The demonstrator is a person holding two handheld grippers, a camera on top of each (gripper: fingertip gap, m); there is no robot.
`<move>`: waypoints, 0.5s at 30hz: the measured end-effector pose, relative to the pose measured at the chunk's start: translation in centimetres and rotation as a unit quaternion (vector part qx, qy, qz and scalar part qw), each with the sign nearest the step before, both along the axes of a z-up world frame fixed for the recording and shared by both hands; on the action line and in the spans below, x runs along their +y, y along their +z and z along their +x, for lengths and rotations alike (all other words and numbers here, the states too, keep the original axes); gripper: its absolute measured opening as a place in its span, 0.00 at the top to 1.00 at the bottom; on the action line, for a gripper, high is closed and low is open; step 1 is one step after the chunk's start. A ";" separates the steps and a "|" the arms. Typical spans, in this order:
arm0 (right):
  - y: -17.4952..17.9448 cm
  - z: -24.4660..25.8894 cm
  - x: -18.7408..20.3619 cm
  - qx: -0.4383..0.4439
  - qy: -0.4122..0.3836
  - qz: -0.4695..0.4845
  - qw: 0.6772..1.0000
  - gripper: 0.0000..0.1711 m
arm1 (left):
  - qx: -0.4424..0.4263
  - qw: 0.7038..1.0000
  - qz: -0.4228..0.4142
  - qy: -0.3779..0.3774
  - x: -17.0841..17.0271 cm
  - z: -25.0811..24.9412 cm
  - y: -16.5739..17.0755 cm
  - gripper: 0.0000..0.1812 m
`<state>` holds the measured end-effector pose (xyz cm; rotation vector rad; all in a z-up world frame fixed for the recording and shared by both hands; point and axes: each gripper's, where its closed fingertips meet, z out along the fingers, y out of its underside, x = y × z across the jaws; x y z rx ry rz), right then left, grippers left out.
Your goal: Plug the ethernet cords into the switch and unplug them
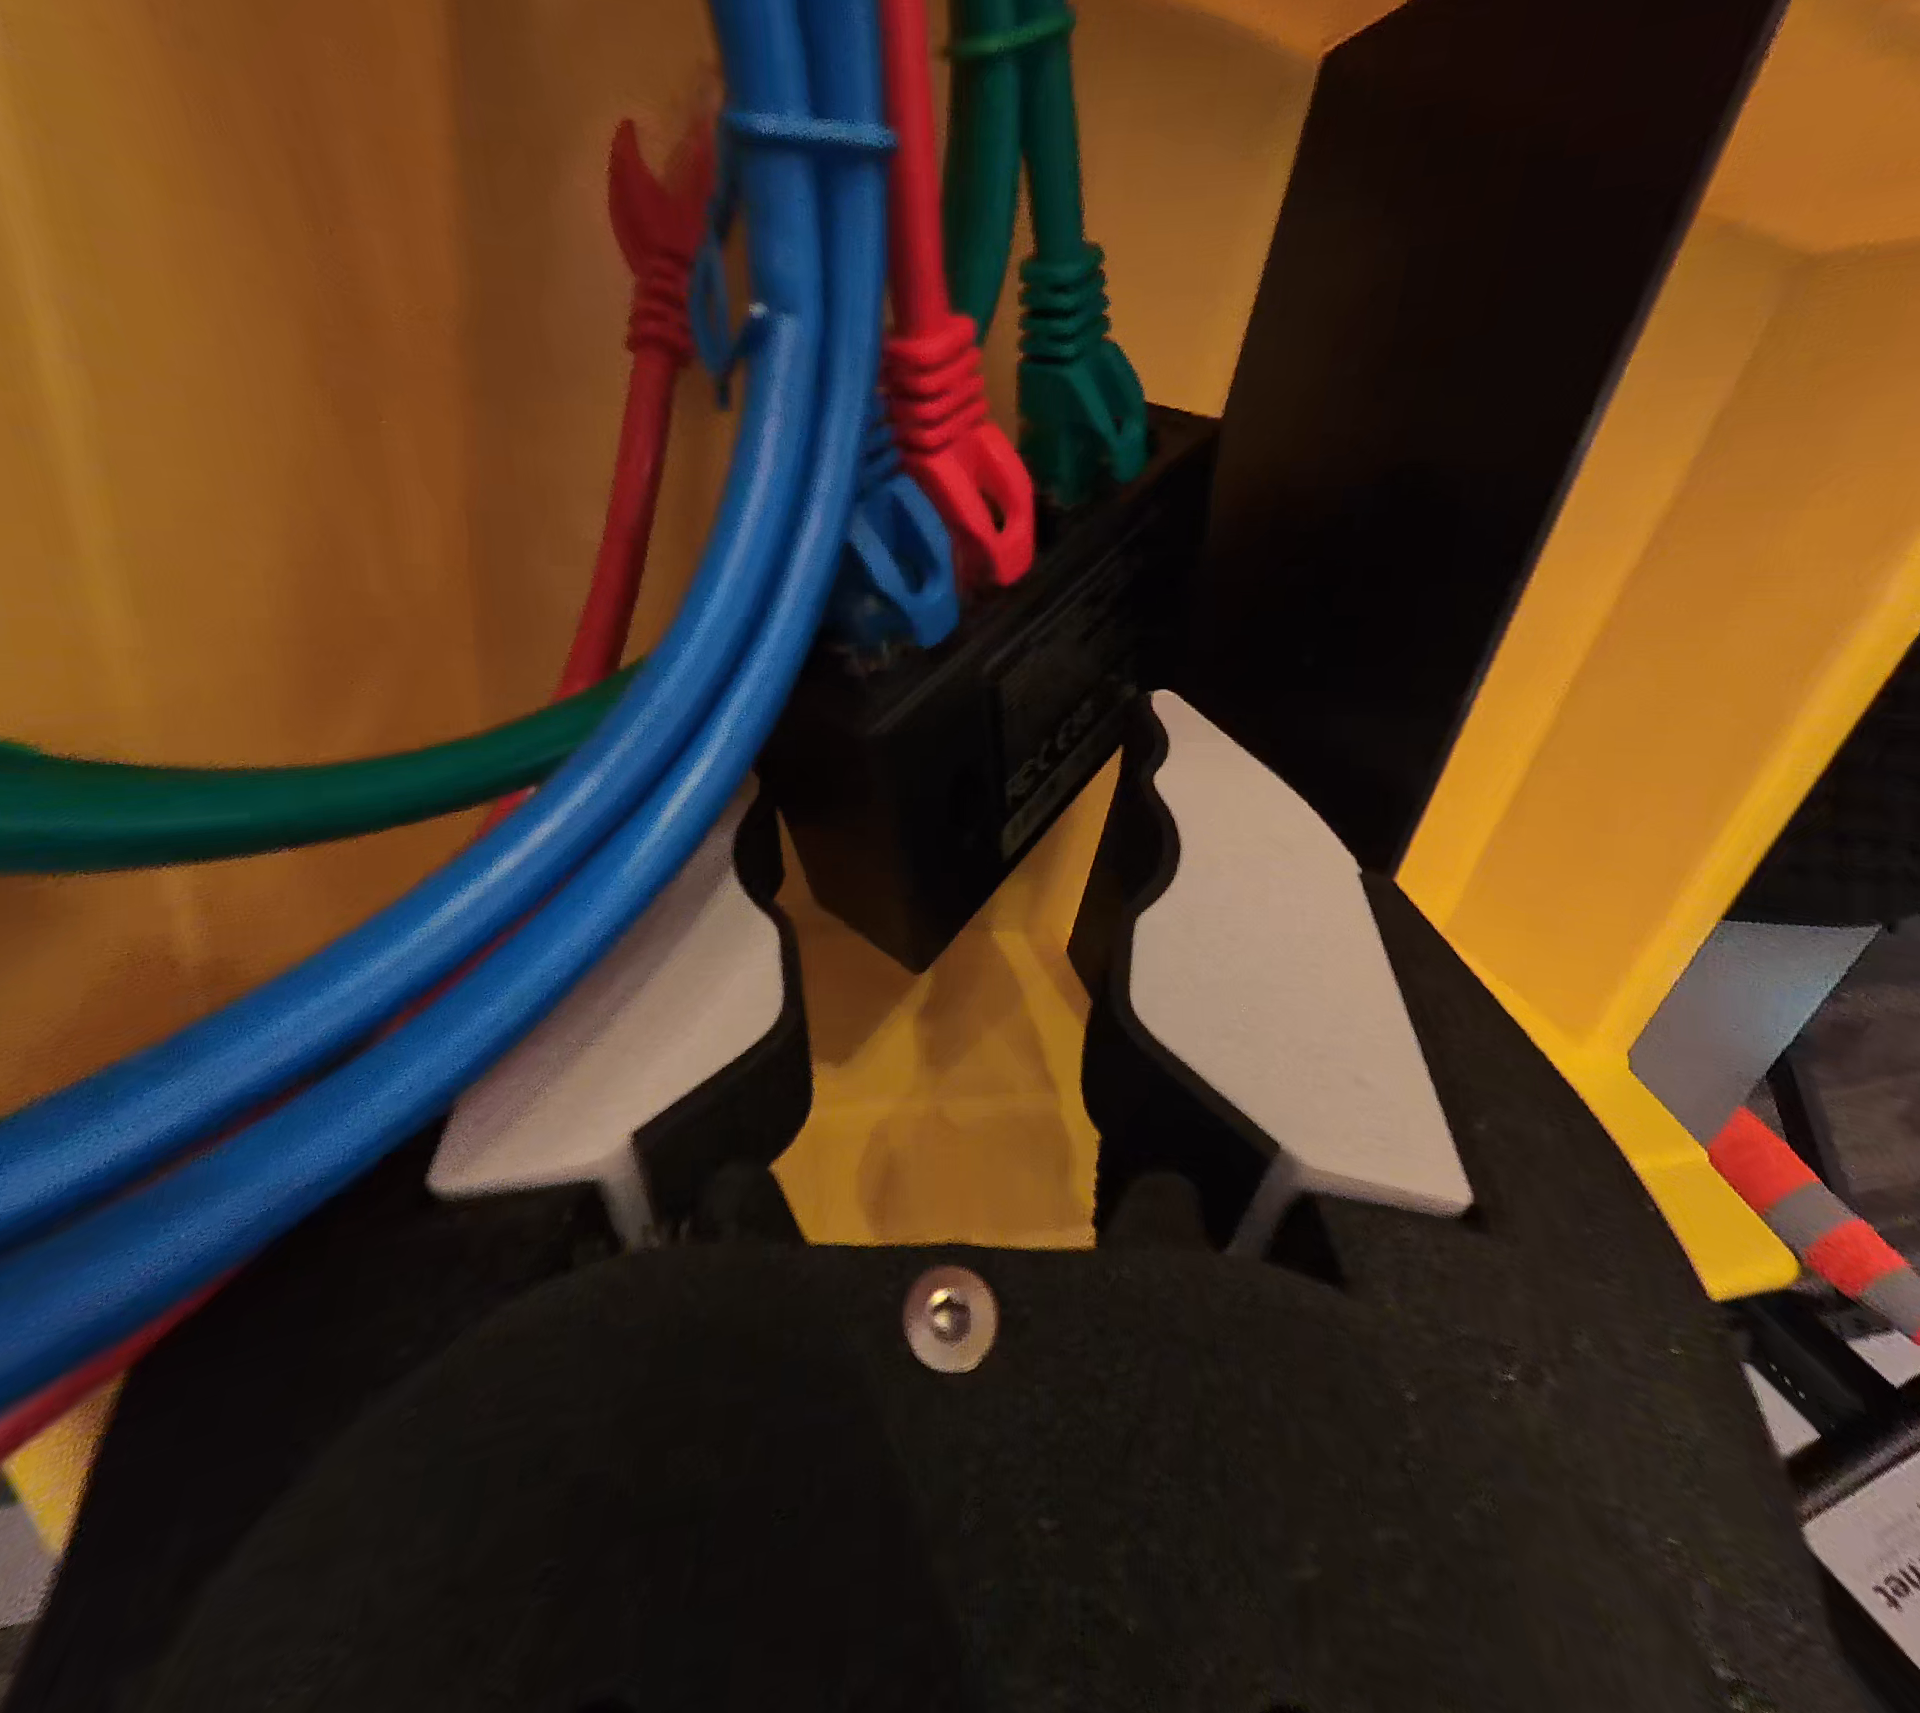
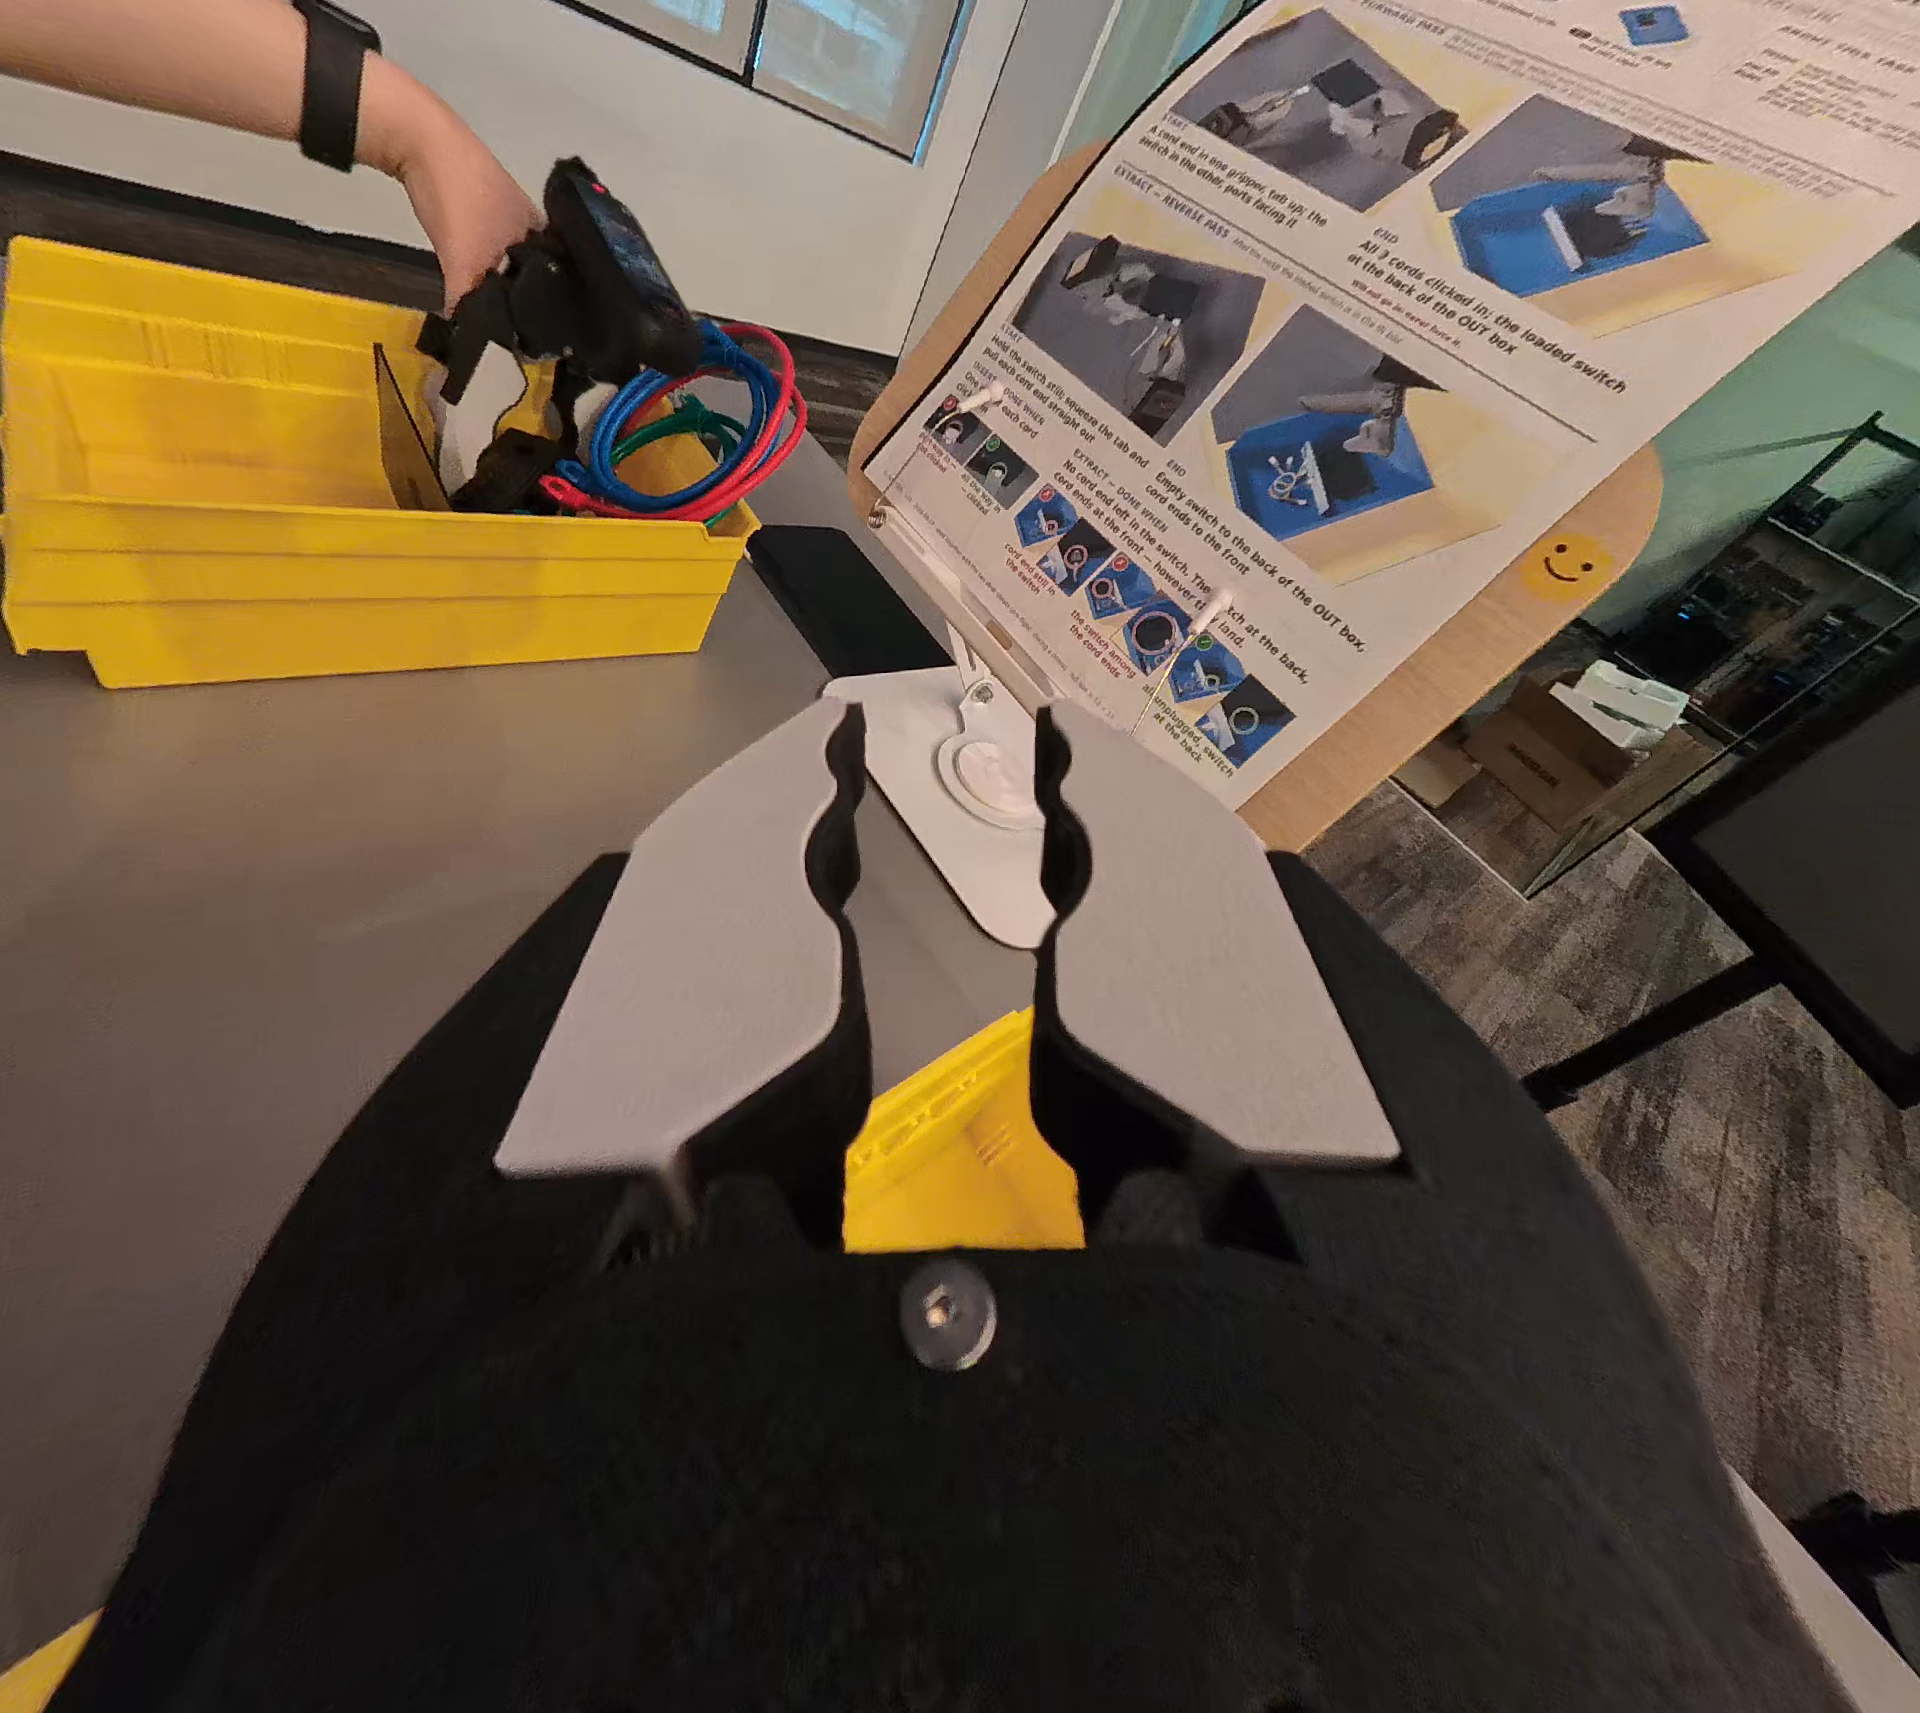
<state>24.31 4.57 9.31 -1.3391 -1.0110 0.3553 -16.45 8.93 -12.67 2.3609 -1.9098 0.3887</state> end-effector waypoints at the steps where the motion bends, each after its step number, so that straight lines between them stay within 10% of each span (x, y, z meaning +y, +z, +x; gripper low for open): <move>1: -0.2 -0.1 0.0 -0.005 0.000 -0.001 1.000 0.81 | -0.002 1.000 -0.005 -0.002 0.0 0.1 0.1 0.66; 15: -1.0 -0.6 -0.2 -0.060 -0.004 0.022 0.998 0.81 | 0.019 0.997 0.039 -0.061 -2.3 -1.2 4.0 0.84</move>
